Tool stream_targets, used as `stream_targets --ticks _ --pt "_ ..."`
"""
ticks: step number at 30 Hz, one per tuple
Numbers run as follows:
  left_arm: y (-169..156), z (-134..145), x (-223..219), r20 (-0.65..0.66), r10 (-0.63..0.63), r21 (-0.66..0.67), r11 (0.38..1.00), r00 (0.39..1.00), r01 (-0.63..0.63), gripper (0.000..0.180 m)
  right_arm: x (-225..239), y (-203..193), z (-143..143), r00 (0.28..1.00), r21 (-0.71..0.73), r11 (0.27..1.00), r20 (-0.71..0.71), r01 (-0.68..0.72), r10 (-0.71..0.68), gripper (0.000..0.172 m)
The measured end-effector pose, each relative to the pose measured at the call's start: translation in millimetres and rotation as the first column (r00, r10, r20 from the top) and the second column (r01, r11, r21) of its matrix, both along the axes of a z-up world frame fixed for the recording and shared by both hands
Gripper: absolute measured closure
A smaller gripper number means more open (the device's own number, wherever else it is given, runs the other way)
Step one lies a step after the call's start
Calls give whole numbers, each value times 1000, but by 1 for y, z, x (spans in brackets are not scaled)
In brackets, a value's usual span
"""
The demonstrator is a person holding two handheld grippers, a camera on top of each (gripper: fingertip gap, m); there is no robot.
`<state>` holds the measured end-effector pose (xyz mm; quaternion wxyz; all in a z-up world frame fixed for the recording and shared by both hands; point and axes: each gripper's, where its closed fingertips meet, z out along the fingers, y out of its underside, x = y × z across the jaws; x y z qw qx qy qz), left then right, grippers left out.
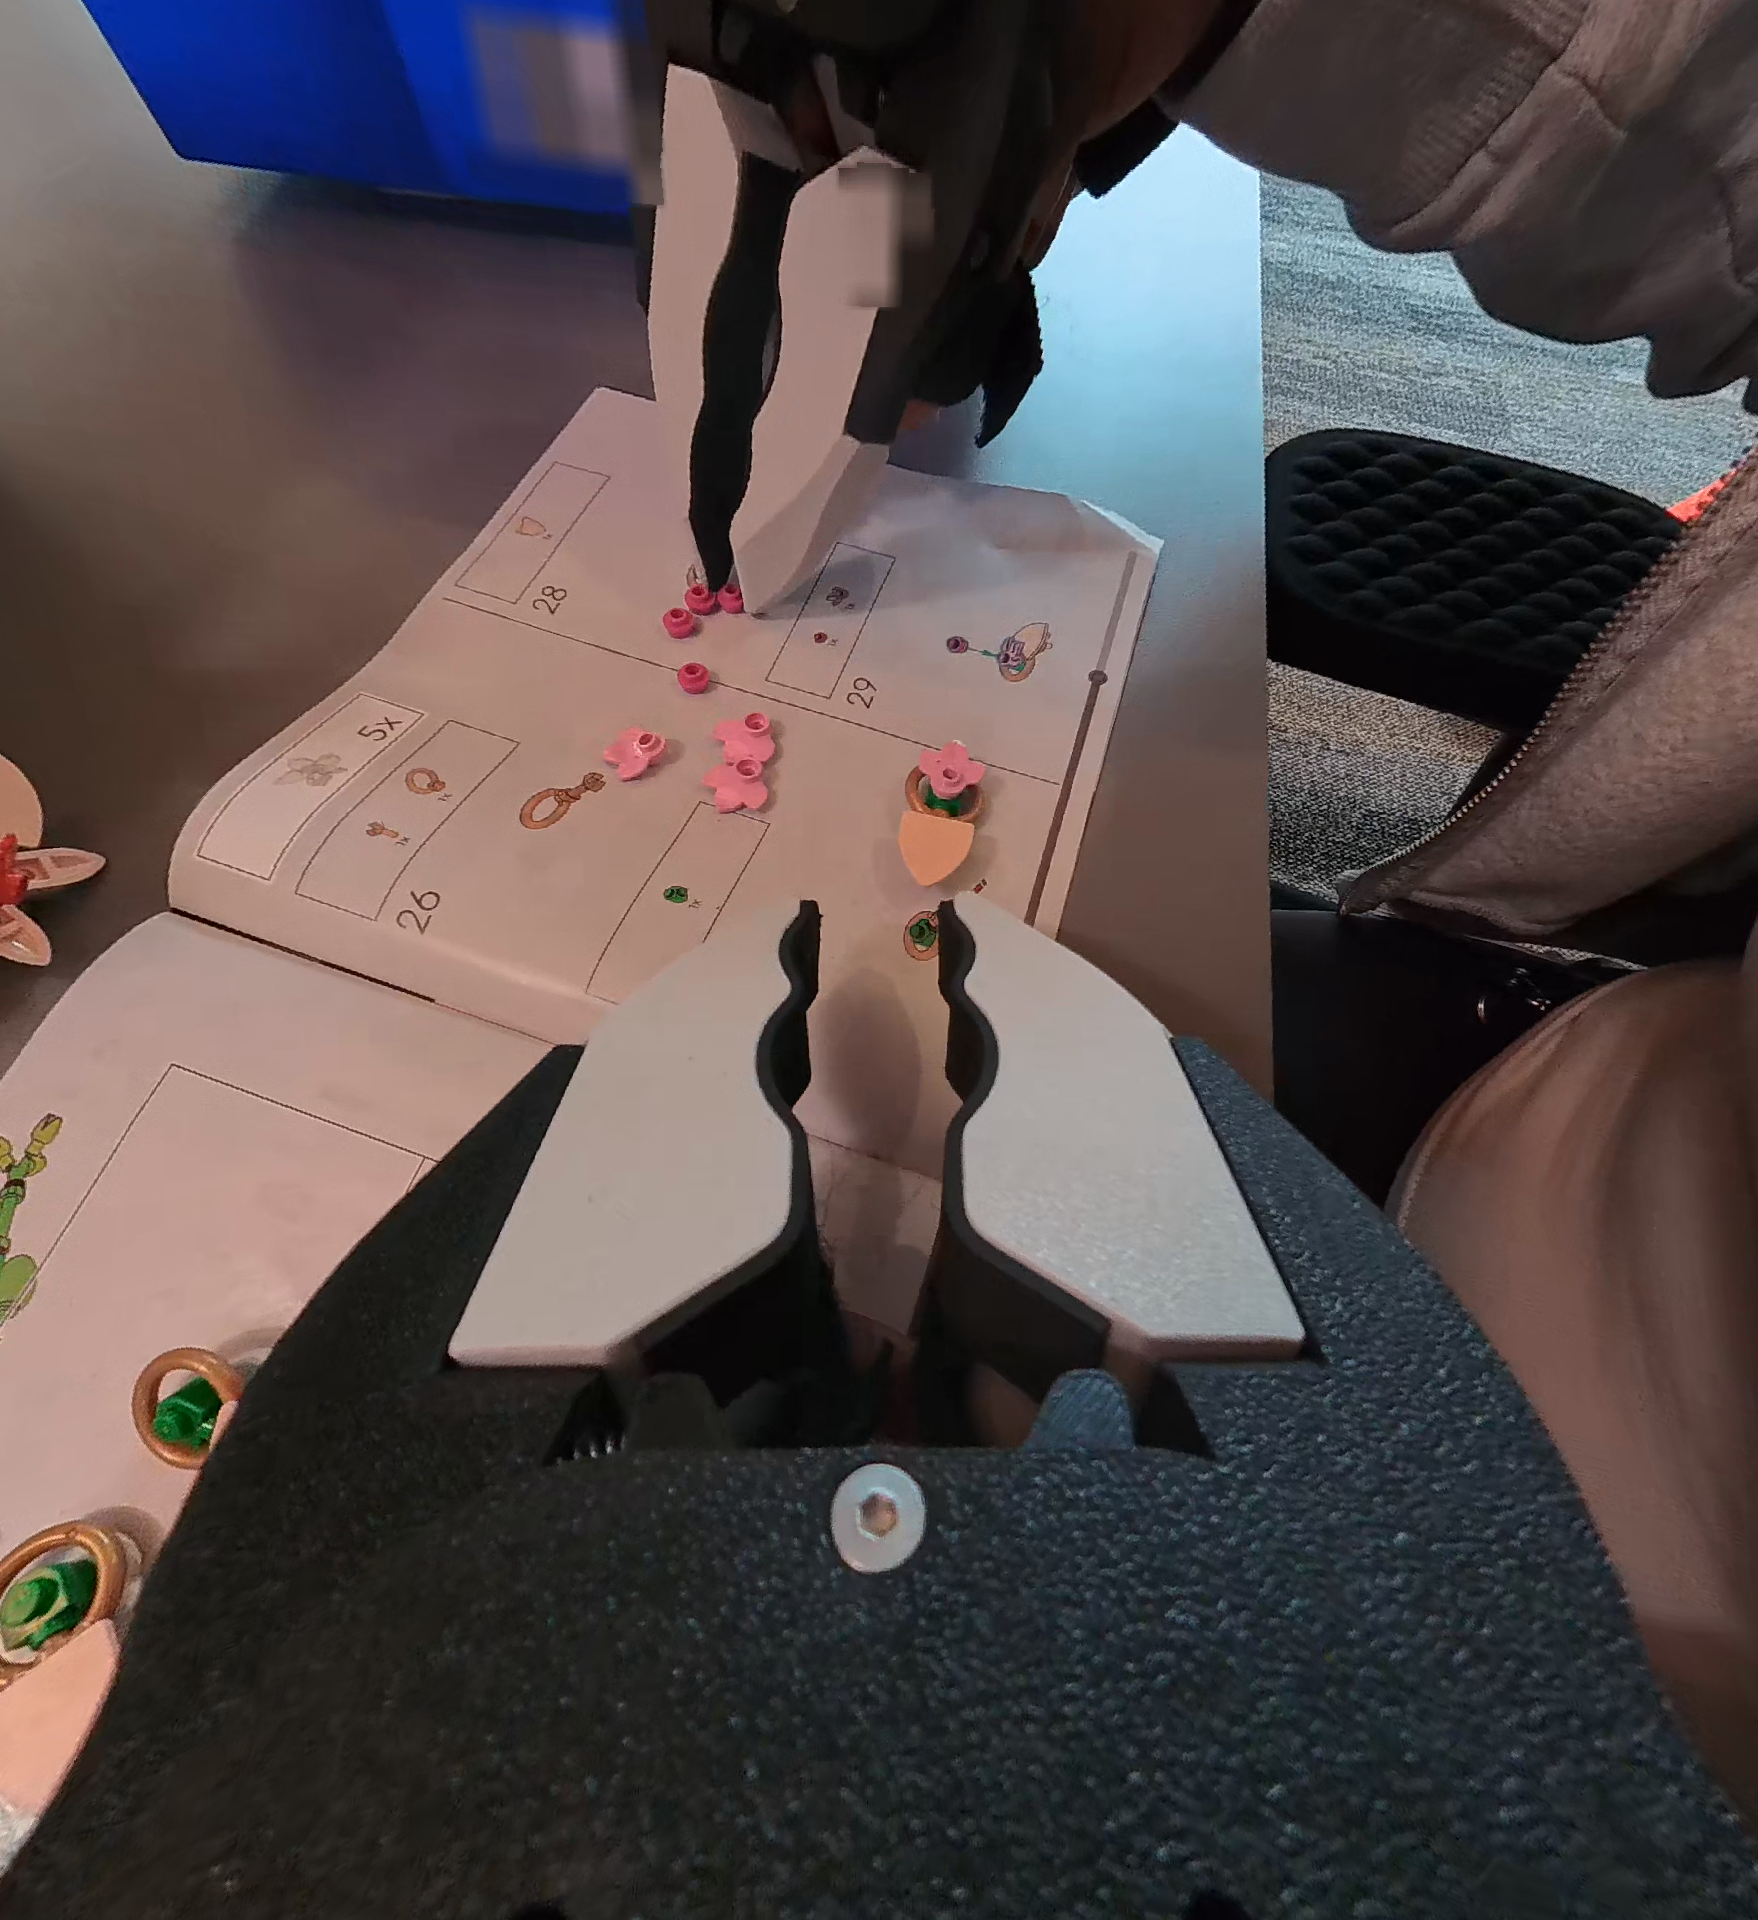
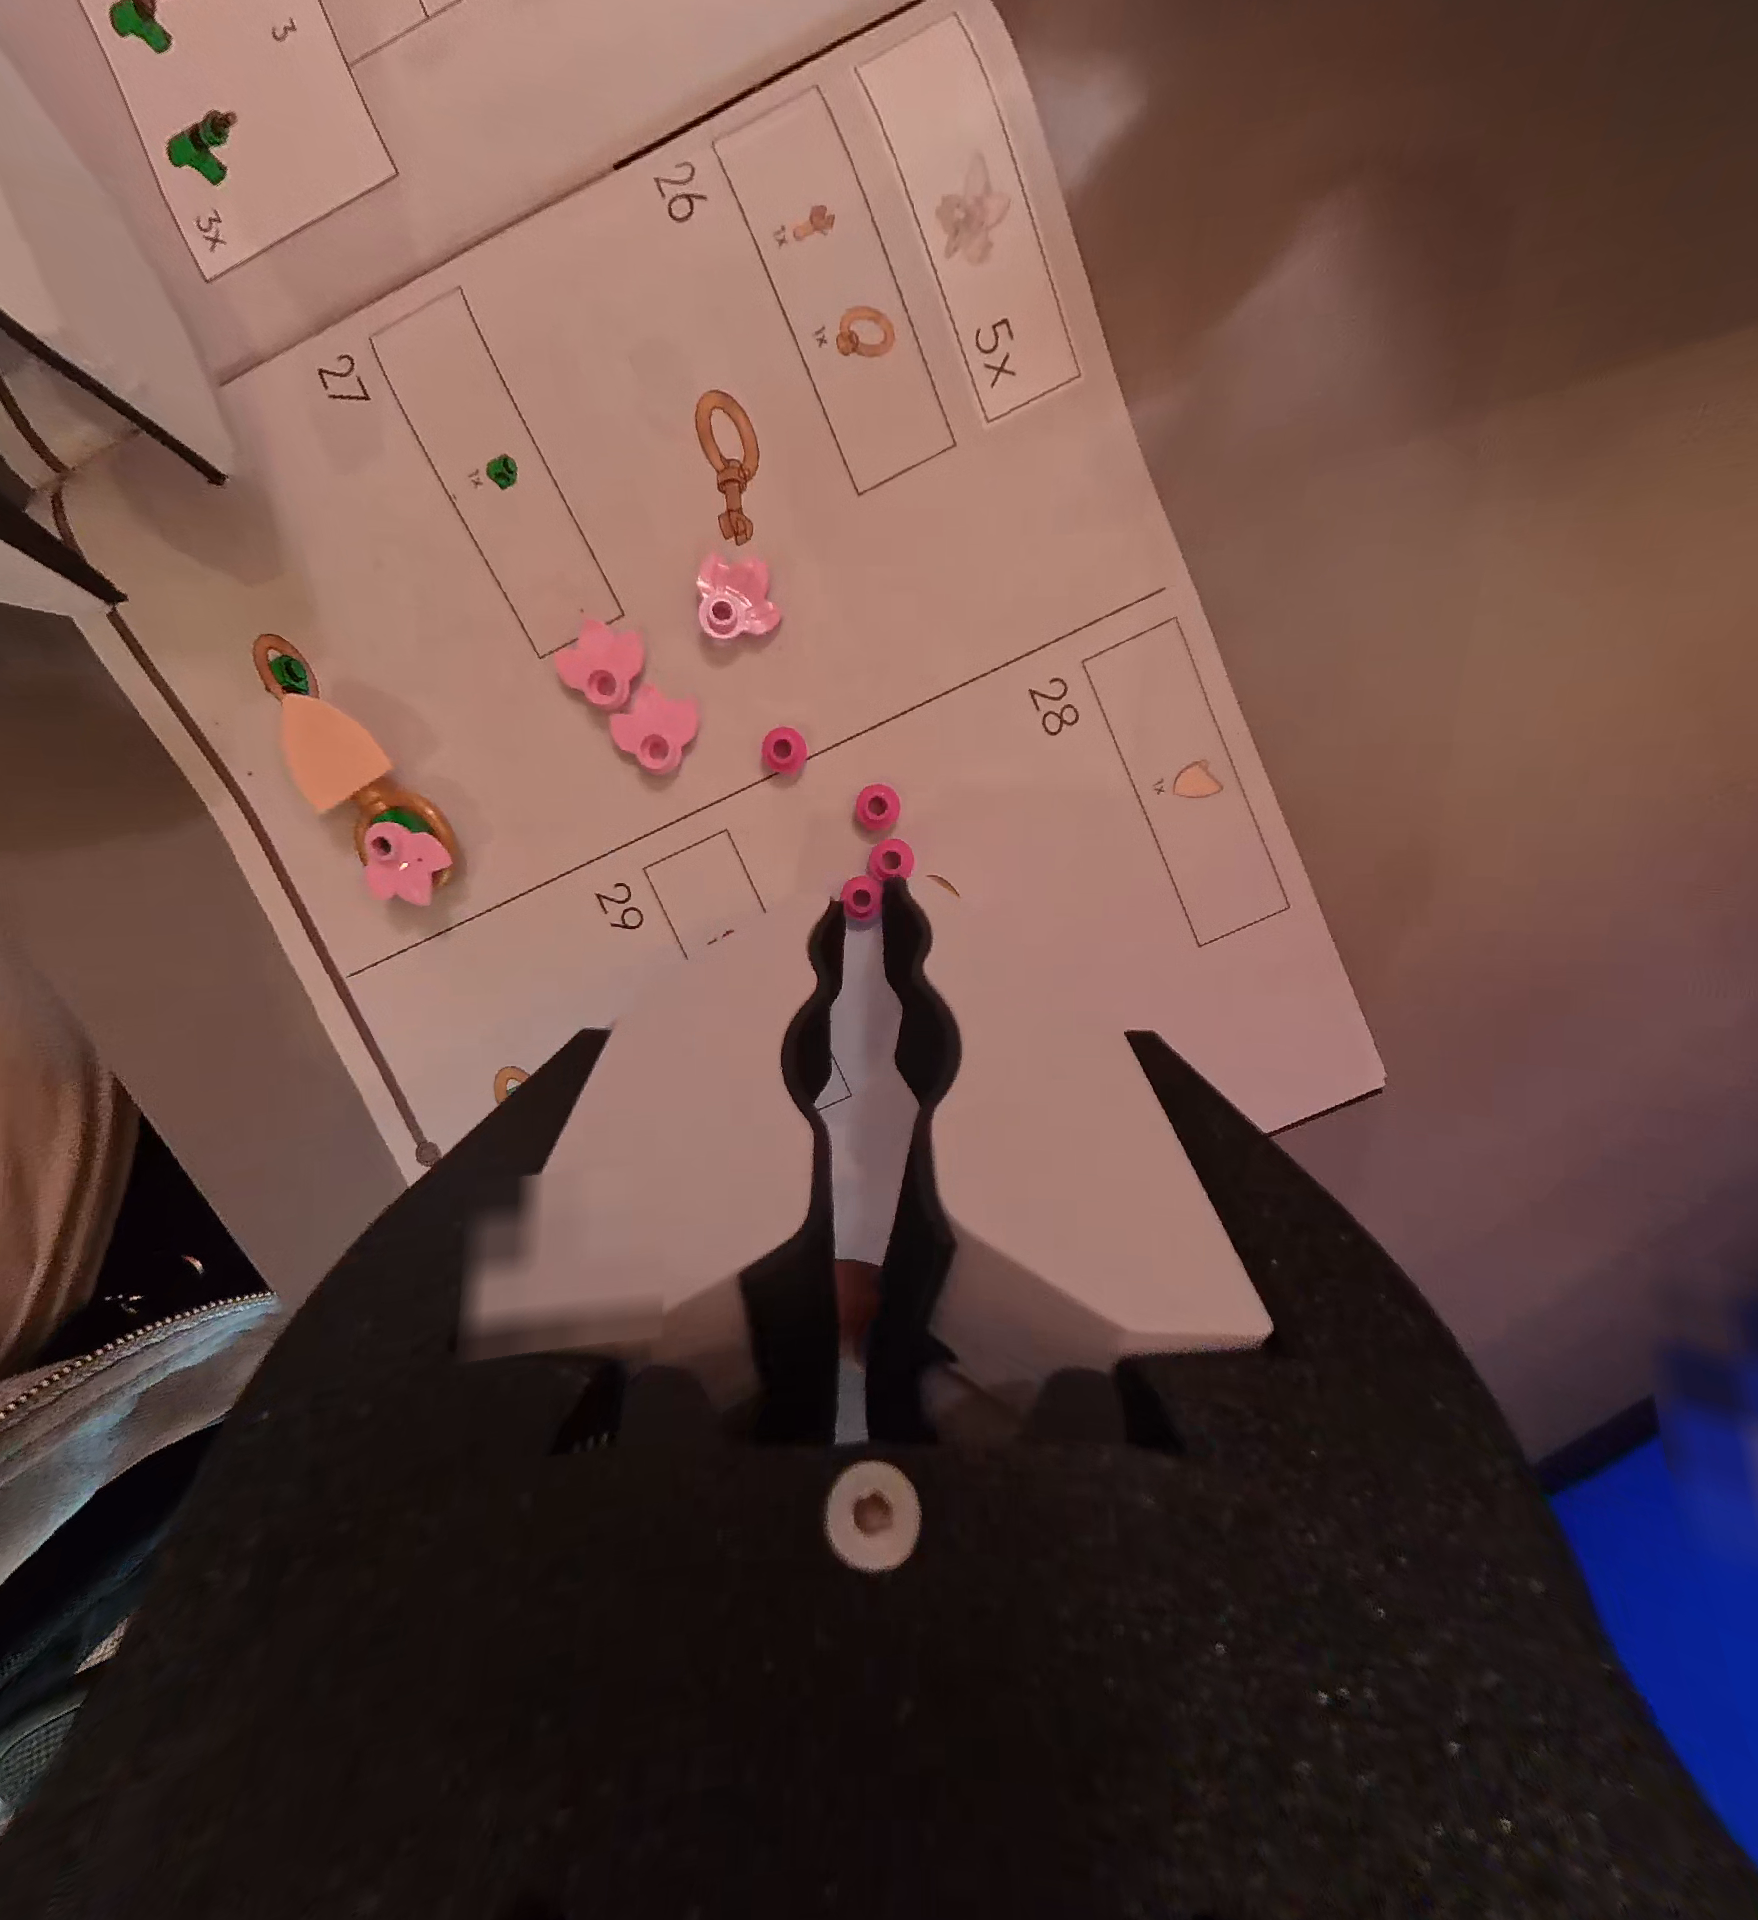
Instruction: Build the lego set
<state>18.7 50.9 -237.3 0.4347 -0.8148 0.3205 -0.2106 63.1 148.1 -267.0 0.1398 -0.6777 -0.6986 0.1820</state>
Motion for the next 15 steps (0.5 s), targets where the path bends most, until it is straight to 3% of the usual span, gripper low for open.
stream_targets --ticks 9,15 --pt "0 -2 0 -10 -2 -6 1000 1000 2 159 0 -5 10 995 15 998 -86 -53 54 167" --pt "-2 -1 5 -7 -29 4 1000 1000 29 159 1 -55 34 946 -53 964 -214 -259 242 168"
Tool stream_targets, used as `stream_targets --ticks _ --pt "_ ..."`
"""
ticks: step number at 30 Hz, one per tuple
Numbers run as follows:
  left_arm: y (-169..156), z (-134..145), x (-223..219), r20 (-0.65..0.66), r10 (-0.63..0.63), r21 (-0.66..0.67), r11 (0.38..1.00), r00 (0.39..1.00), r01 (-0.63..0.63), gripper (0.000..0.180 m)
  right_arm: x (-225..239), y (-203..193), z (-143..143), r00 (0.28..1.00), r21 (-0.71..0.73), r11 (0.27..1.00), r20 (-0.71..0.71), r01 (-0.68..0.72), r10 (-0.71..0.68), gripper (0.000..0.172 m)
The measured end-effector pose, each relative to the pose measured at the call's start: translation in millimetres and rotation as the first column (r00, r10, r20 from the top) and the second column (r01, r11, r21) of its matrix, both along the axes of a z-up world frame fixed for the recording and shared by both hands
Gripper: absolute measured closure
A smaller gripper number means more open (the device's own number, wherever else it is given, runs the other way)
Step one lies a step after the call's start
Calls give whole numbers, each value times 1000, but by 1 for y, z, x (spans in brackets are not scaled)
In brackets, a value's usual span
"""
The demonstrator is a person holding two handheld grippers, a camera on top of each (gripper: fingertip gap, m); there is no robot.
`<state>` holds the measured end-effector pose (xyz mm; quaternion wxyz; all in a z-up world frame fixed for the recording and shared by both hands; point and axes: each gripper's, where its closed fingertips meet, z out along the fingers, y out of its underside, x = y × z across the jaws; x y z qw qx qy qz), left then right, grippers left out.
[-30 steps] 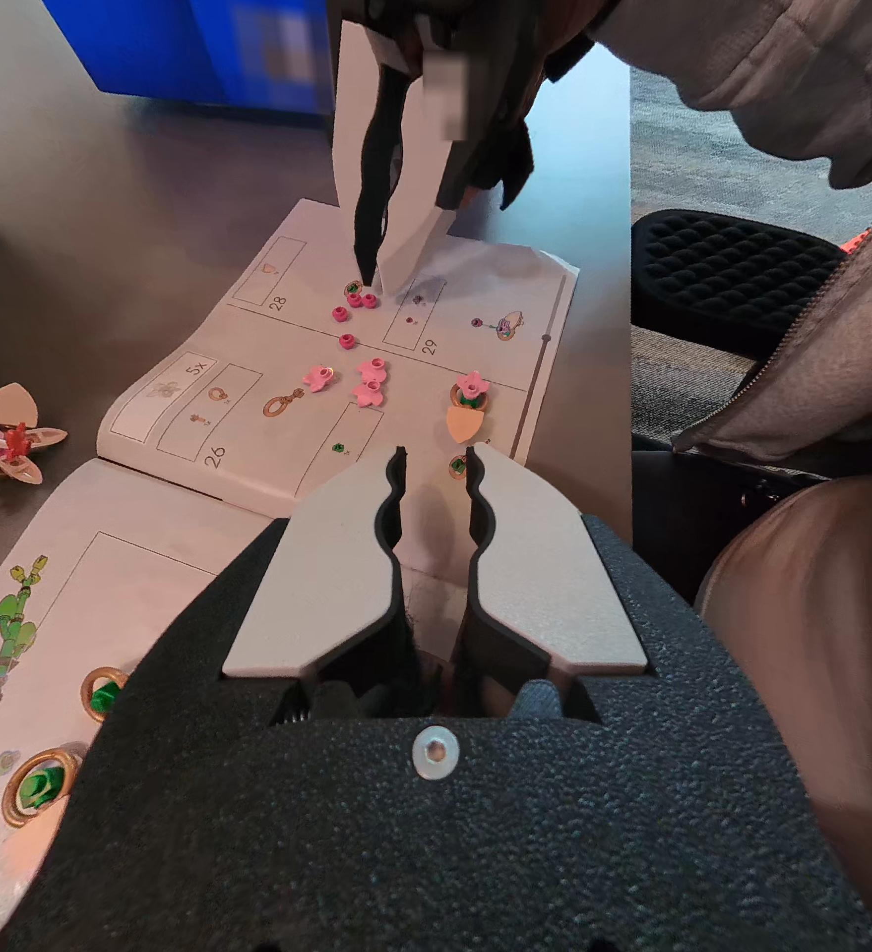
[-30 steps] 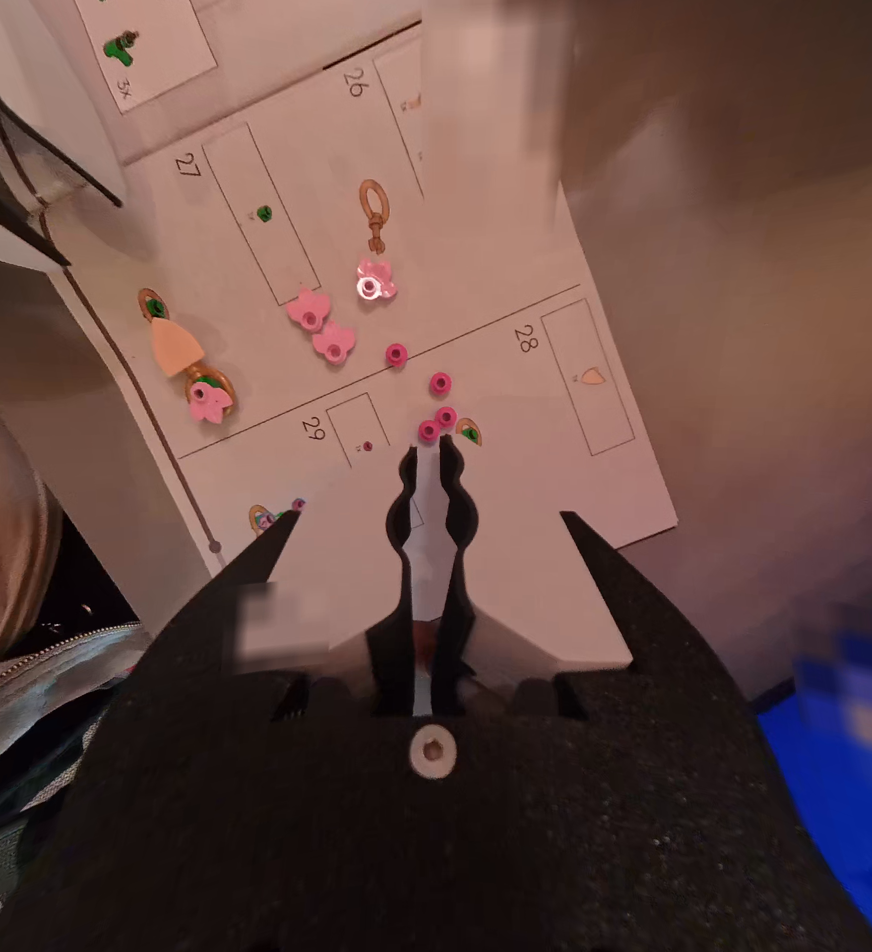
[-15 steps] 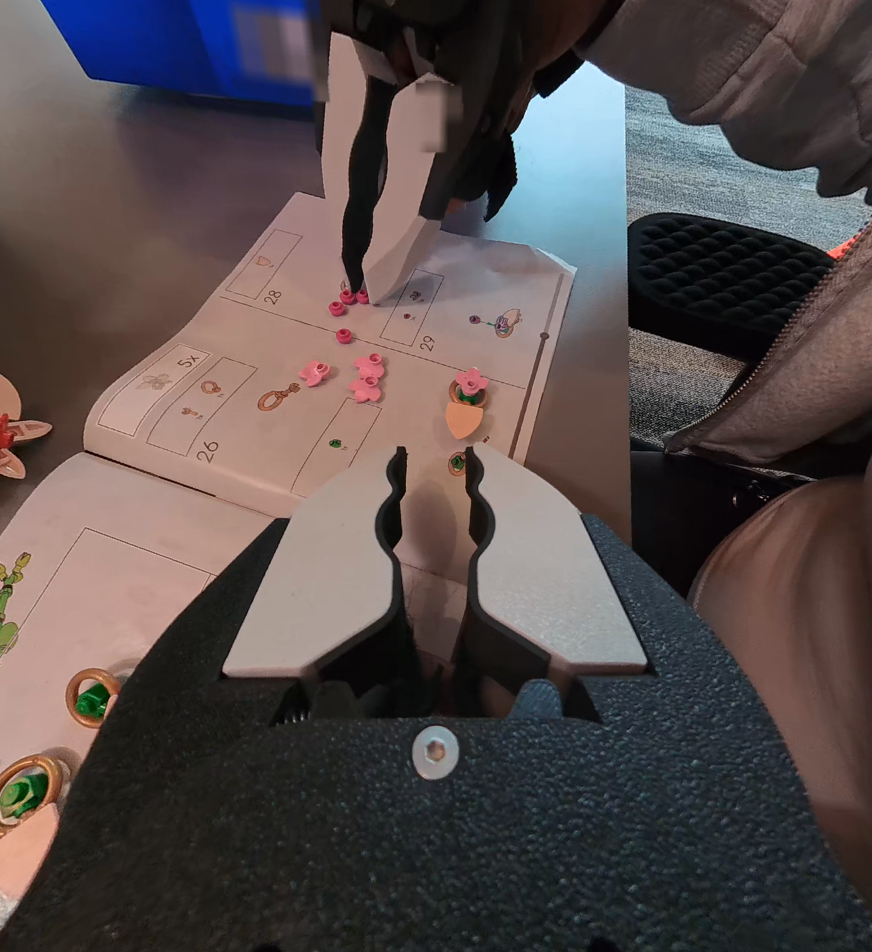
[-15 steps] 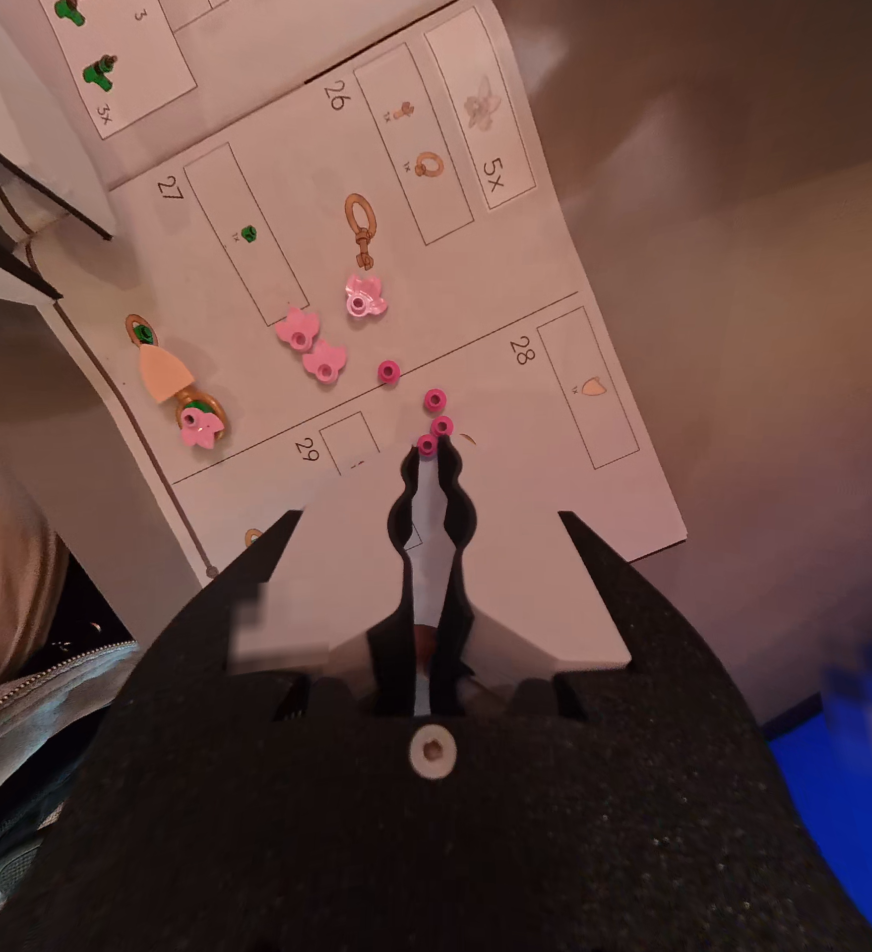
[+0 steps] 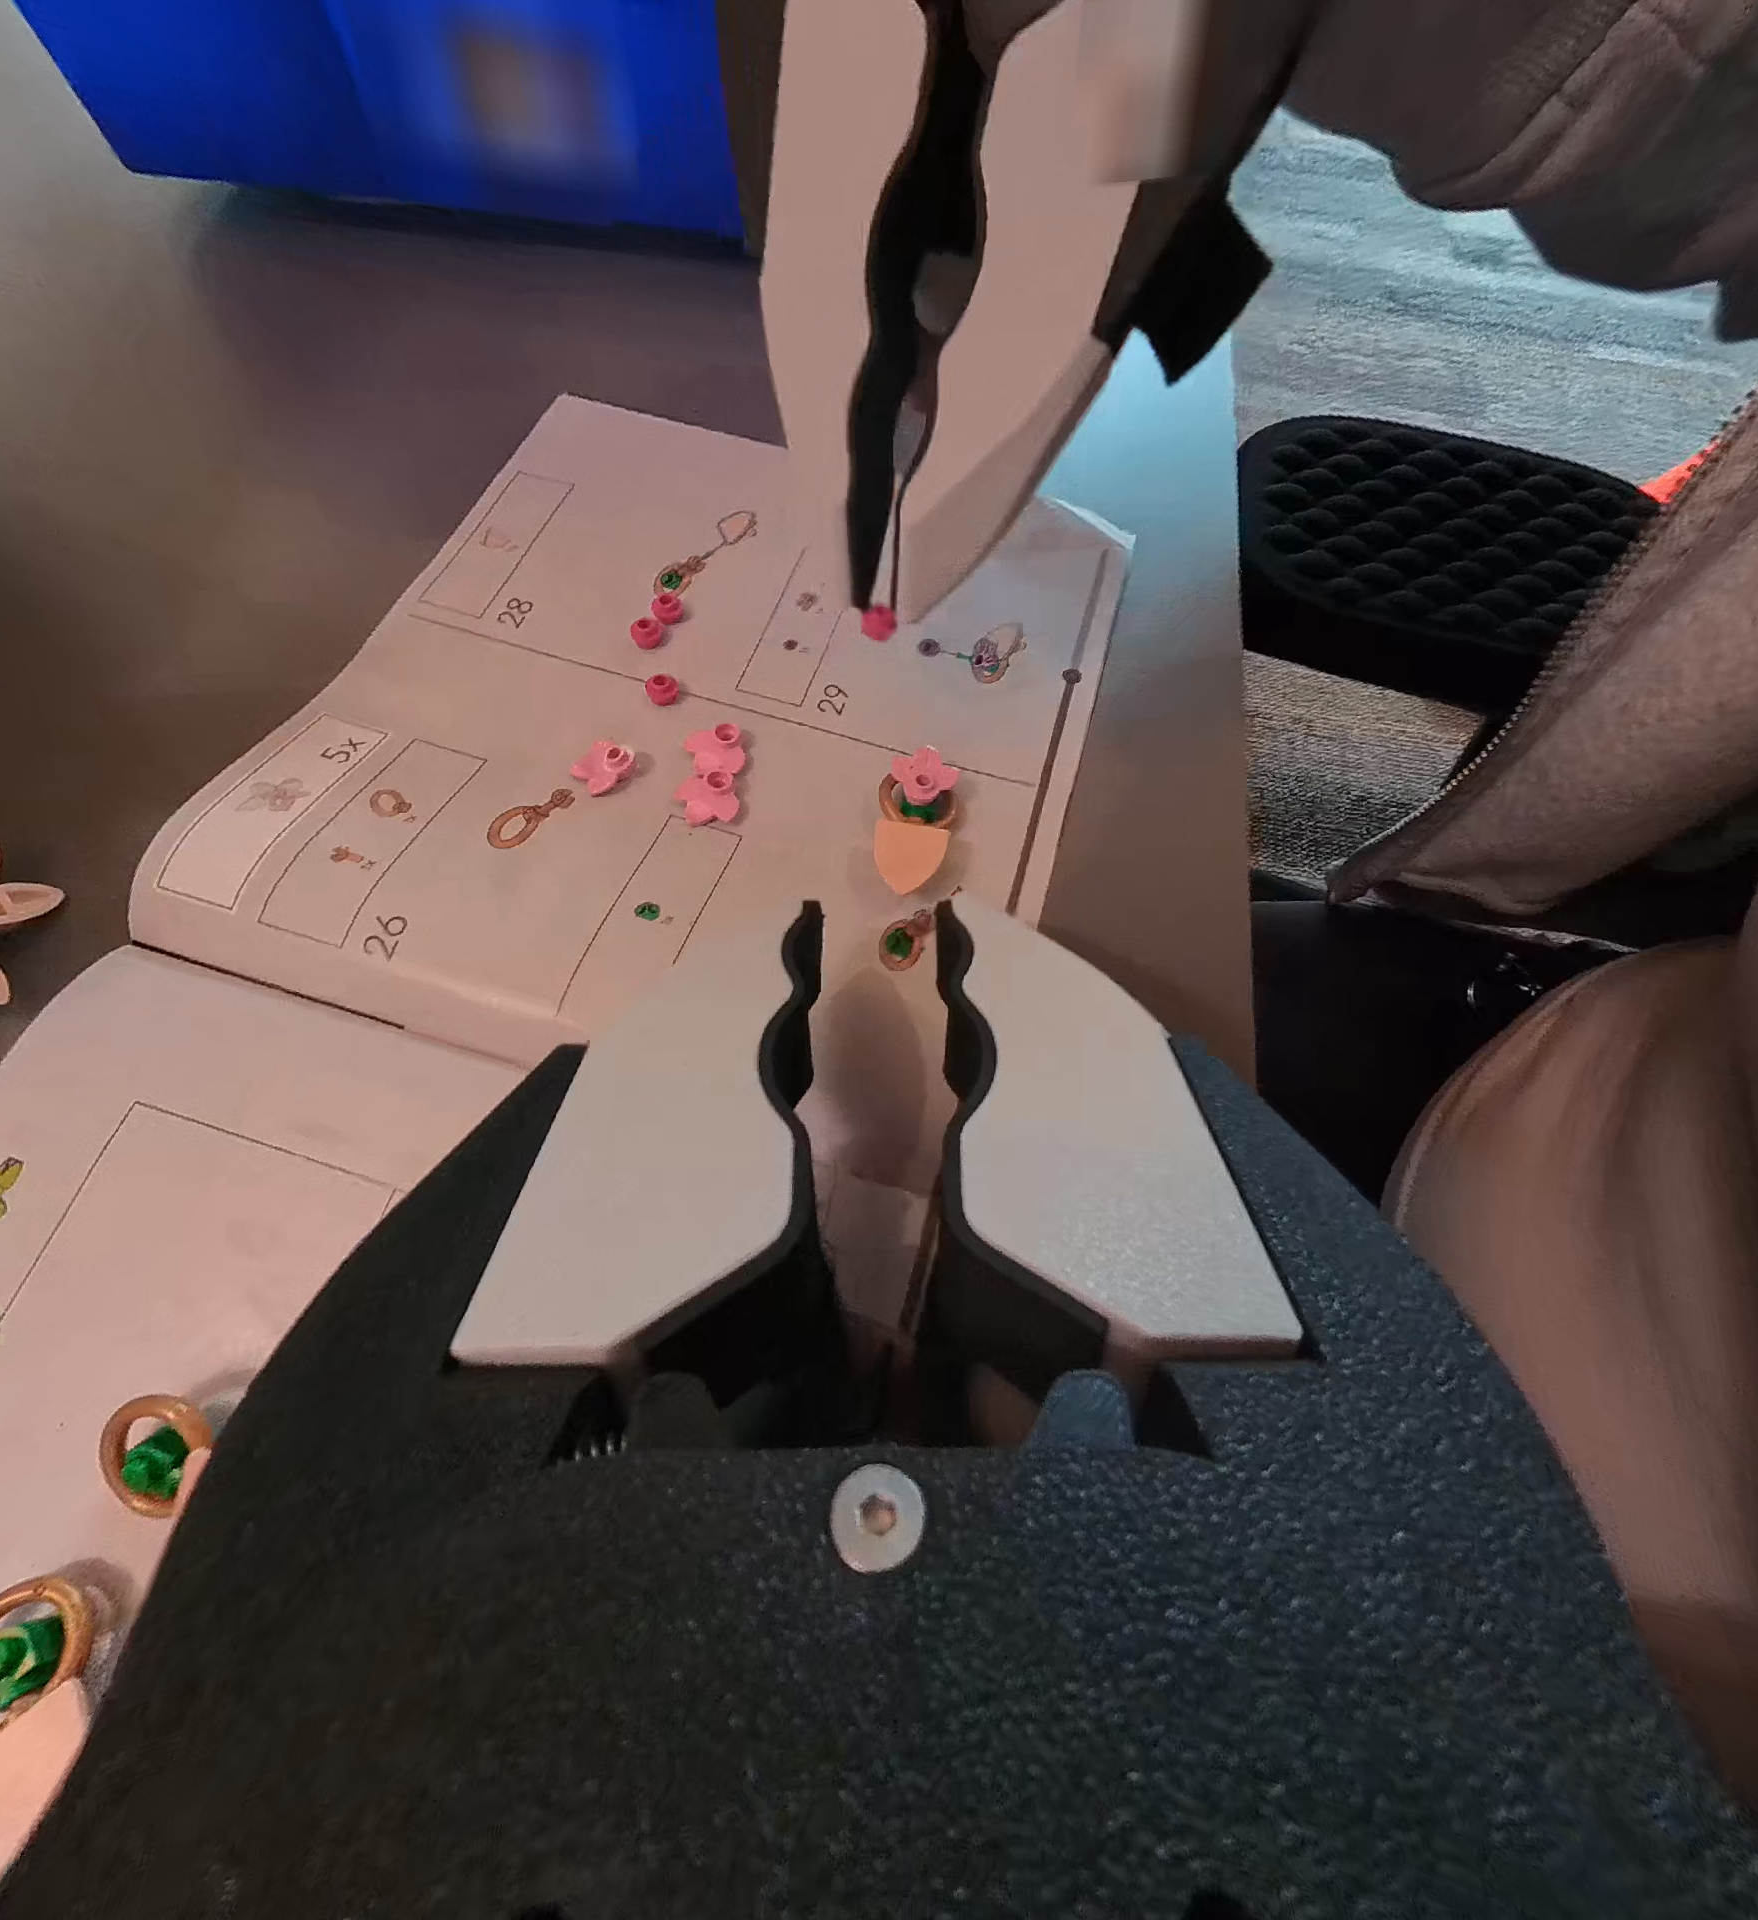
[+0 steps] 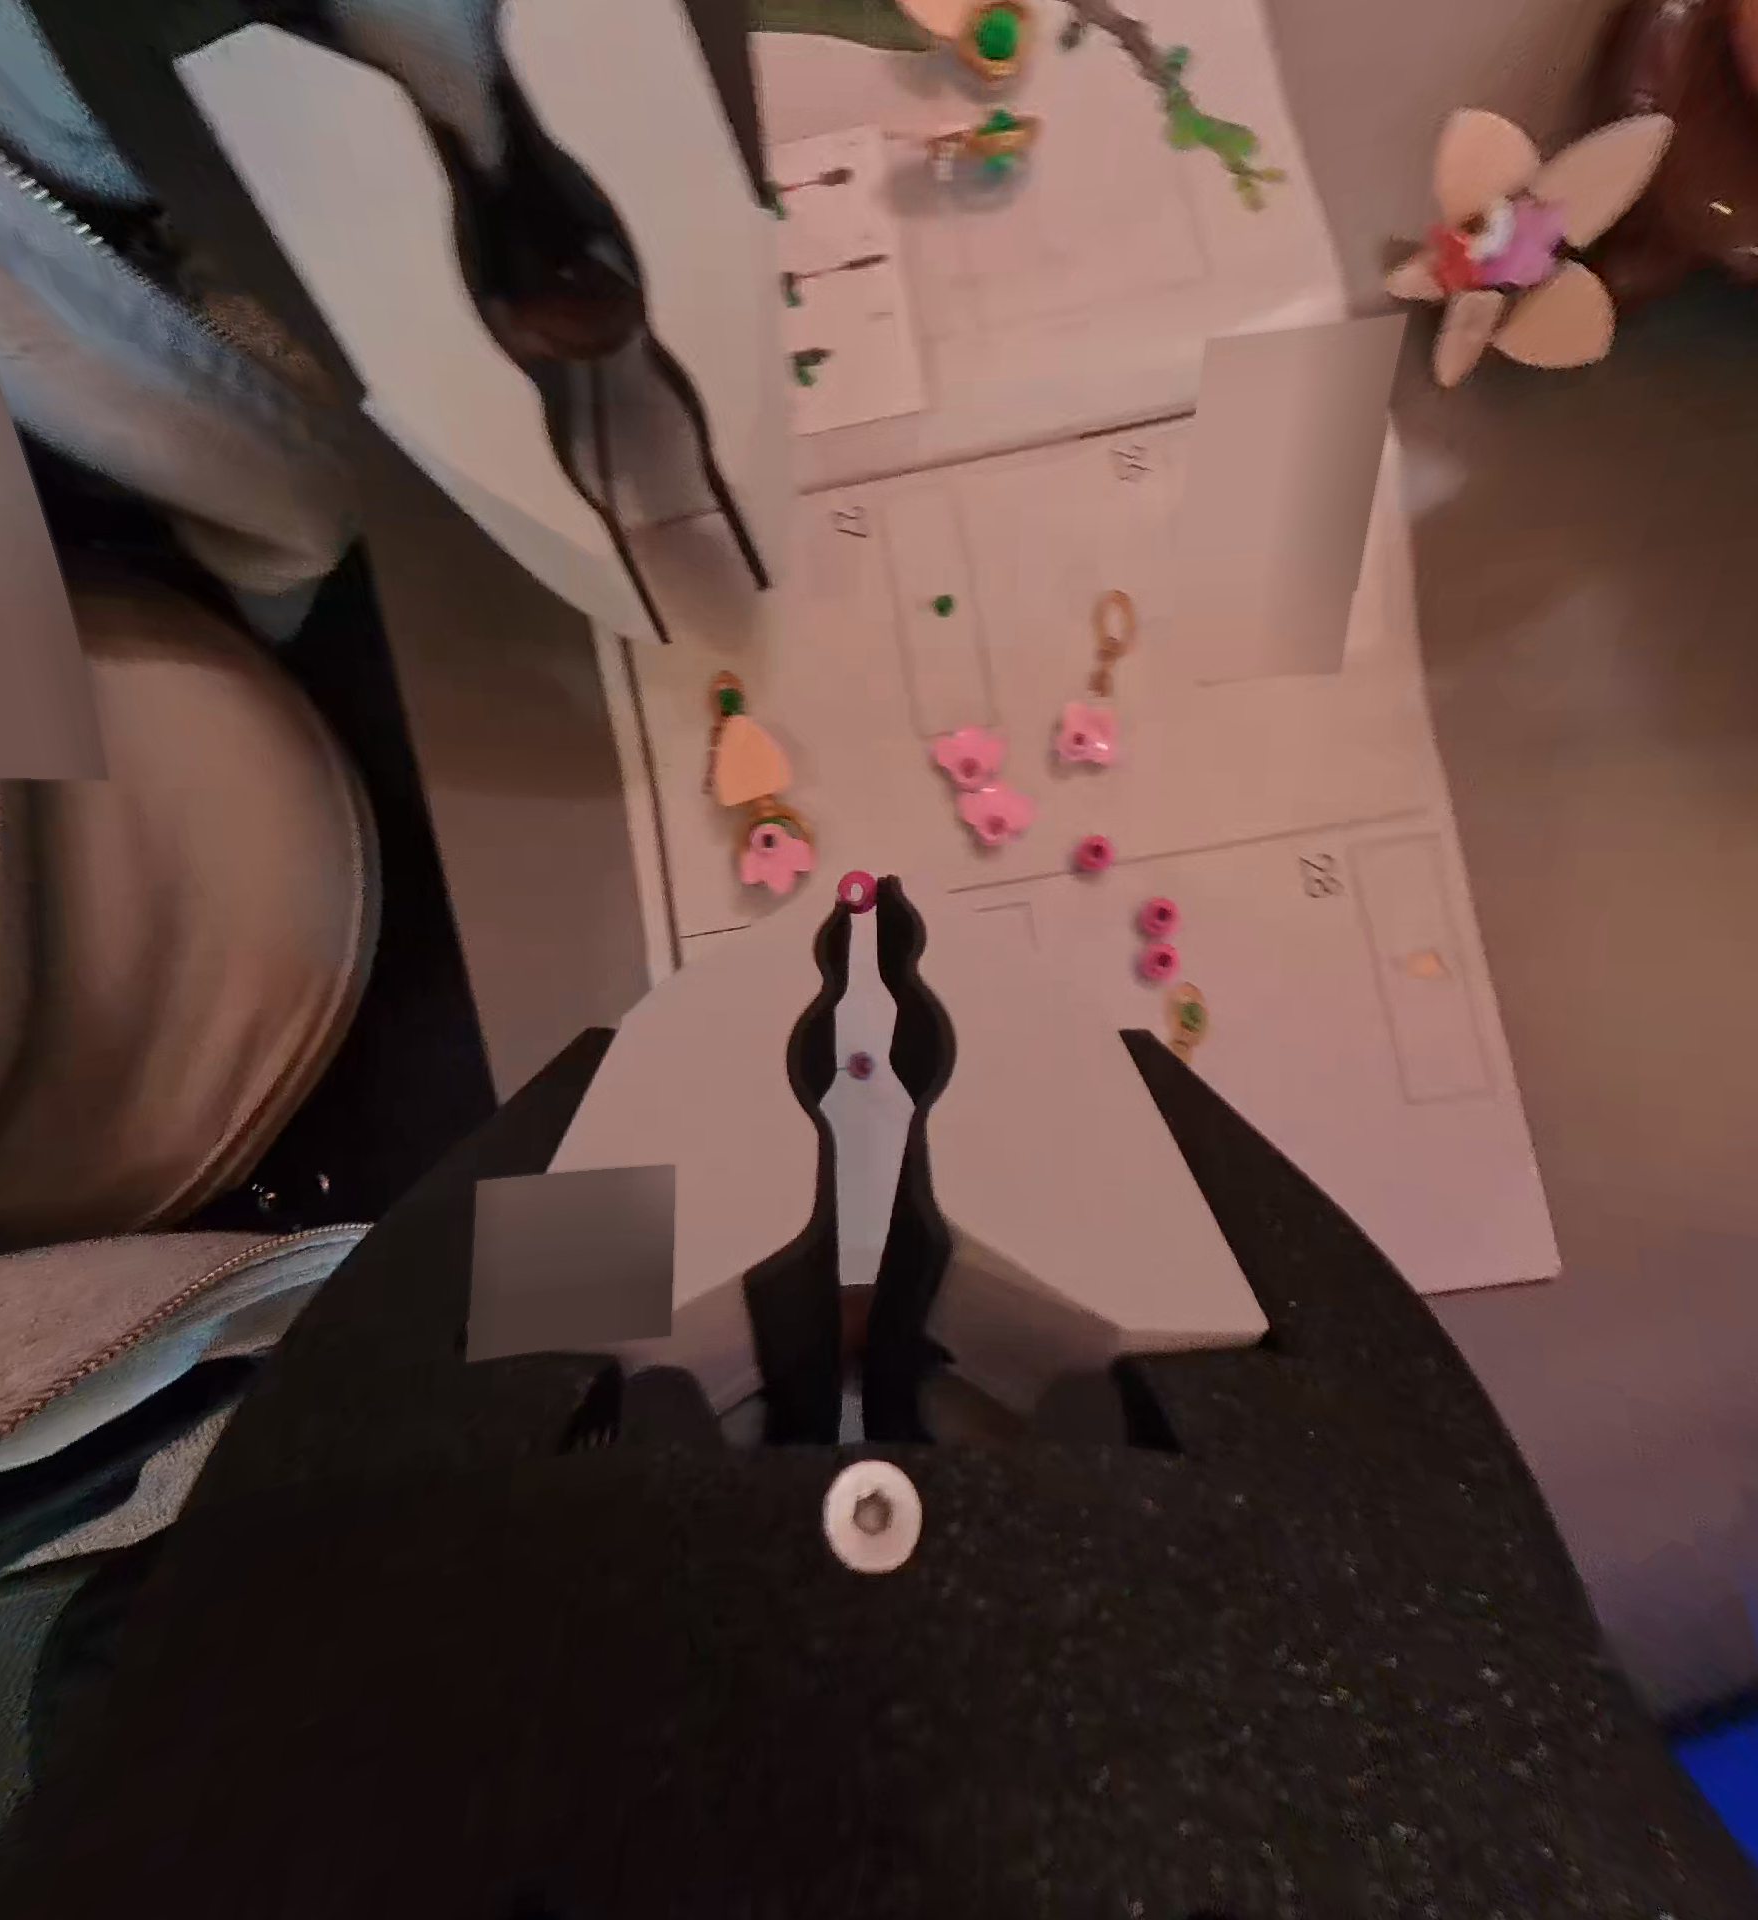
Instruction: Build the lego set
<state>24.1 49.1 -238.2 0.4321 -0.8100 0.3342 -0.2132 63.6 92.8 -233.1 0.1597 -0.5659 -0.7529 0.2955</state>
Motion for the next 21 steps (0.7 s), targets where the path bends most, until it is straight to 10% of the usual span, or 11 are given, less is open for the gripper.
stream_targets --ticks 21 --pt "-1 2 7 39 -7 -14 1000 999 7 159 -17 12 -29 984 109 992 160 58 -75 166"
